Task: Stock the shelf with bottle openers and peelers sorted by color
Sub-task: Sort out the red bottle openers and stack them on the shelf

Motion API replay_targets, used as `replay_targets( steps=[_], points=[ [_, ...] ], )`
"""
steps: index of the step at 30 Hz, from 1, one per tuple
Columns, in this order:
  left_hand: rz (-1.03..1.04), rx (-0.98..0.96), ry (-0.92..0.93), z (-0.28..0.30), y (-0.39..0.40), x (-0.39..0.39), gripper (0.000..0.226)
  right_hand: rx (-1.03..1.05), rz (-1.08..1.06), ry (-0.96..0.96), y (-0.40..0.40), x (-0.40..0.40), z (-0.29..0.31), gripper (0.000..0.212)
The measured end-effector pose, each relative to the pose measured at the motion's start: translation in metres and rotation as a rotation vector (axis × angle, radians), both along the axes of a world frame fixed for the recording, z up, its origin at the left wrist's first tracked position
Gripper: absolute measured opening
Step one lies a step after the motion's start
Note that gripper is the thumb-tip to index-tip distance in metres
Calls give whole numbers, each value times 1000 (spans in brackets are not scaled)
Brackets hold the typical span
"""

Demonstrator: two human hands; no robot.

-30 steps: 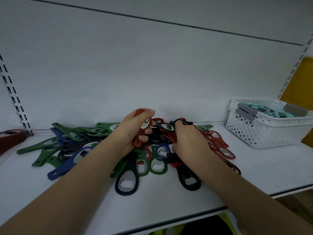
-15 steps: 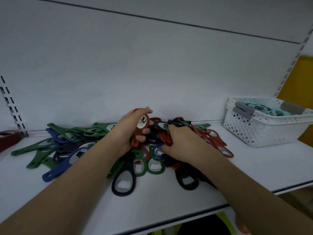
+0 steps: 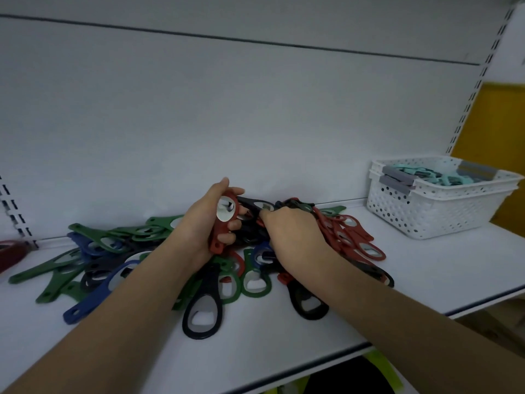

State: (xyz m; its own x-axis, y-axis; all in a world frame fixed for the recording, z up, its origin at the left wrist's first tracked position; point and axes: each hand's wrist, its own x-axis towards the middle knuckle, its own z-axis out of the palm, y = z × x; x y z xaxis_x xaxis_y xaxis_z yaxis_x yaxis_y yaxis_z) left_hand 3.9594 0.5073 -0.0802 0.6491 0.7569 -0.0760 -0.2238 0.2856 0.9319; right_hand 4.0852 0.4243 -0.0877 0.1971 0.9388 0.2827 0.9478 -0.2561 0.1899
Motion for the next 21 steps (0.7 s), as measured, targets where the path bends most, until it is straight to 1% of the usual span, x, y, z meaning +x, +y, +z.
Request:
replay_targets(
  steps=[3, 5, 7, 10, 12, 13, 15, 17, 19, 21],
  points=[
    [17, -11, -6, 1, -1, -1, 32, -2, 8, 14, 0, 8, 8, 24],
    [29, -29, -18, 3, -1, -1, 30, 36, 10, 94, -3, 17, 13, 22],
    [51, -64, -32, 3, 0, 0, 29, 160, 49, 219, -7, 28, 16, 17],
    [114, -101, 22, 3, 1, 0, 33, 393, 117, 462, -15, 35, 25, 18],
    [135, -136, 36, 4, 0, 2, 37, 528, 180, 573, -17, 30, 32, 12],
    [131, -179, 6, 5, -2, 3, 40, 565, 218, 616, -17, 24, 34, 9],
    [84, -285, -110, 8, -4, 5, 49, 562, 300, 664, -17, 11, 35, 5],
    [27, -379, -209, 8, -5, 4, 63, 489, 359, 639, -14, 0, 31, 8],
    [-17, -401, -219, 8, -4, 1, 73, 438, 384, 593, -11, -7, 26, 9],
    [-5, -381, -225, 7, -1, 0, 73, 422, 388, 564, -9, -11, 22, 9]
  ],
)
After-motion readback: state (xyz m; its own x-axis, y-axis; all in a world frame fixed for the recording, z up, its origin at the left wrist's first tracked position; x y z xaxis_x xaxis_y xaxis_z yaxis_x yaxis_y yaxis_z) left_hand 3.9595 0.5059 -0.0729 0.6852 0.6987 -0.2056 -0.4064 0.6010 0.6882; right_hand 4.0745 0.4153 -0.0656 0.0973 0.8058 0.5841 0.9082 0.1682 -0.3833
